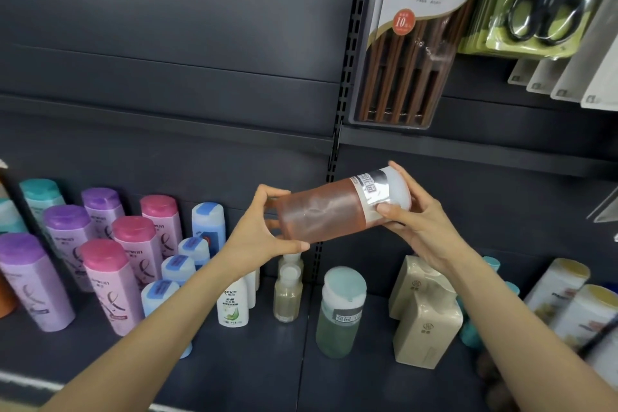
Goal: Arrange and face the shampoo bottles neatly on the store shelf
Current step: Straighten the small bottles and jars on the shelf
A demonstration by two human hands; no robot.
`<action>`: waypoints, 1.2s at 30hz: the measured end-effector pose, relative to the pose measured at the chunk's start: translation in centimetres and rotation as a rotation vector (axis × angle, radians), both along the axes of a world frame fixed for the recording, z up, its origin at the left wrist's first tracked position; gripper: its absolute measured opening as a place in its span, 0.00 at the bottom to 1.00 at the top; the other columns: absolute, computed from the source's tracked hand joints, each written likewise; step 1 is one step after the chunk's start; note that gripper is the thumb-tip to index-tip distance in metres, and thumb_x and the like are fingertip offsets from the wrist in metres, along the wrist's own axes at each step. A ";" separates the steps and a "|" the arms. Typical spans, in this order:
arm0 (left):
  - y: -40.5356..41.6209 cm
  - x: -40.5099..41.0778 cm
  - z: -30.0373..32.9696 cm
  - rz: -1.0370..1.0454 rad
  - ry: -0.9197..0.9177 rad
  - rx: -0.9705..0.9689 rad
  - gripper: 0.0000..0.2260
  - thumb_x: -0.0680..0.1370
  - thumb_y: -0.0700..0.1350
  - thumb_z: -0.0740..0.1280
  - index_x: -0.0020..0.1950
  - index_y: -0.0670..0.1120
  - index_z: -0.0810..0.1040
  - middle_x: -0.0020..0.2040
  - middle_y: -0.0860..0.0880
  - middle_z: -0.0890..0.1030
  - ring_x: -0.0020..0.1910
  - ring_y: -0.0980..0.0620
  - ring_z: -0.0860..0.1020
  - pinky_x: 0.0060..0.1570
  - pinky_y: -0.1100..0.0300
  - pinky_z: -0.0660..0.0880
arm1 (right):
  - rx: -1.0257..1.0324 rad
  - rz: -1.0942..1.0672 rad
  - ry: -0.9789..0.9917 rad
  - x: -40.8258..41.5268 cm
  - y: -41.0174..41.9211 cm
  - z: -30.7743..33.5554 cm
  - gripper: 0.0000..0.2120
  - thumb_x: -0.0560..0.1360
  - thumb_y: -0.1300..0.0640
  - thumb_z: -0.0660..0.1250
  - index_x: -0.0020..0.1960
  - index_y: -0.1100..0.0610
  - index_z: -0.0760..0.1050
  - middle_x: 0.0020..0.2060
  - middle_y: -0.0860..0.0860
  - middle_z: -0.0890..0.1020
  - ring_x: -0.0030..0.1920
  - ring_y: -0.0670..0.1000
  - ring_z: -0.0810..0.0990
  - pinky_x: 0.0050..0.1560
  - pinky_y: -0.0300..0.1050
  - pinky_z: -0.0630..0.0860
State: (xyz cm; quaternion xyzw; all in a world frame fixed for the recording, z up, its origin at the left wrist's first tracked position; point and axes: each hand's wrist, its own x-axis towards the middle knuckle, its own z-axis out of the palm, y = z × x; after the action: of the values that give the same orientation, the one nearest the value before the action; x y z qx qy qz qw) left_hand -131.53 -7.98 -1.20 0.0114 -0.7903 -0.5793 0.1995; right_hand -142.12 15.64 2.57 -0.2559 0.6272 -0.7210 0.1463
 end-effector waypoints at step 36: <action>-2.6 -7.5 -10.8 -0.063 -0.457 -0.766 0.12 0.78 0.45 0.65 0.61 0.49 0.77 0.56 0.46 0.76 0.56 0.48 0.75 0.56 0.56 0.72 | 1.000 -0.059 0.538 -7.6 -5.8 -6.0 0.39 0.61 0.60 0.76 0.68 0.49 0.64 0.61 0.50 0.66 0.59 0.51 0.68 0.56 0.40 0.68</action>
State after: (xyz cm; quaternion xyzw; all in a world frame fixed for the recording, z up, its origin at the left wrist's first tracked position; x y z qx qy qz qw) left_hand -139.08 -10.55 -12.05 0.0402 -0.9716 -0.2332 -0.0082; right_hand -149.76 9.88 -3.43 -0.3126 0.9143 -0.2493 0.0644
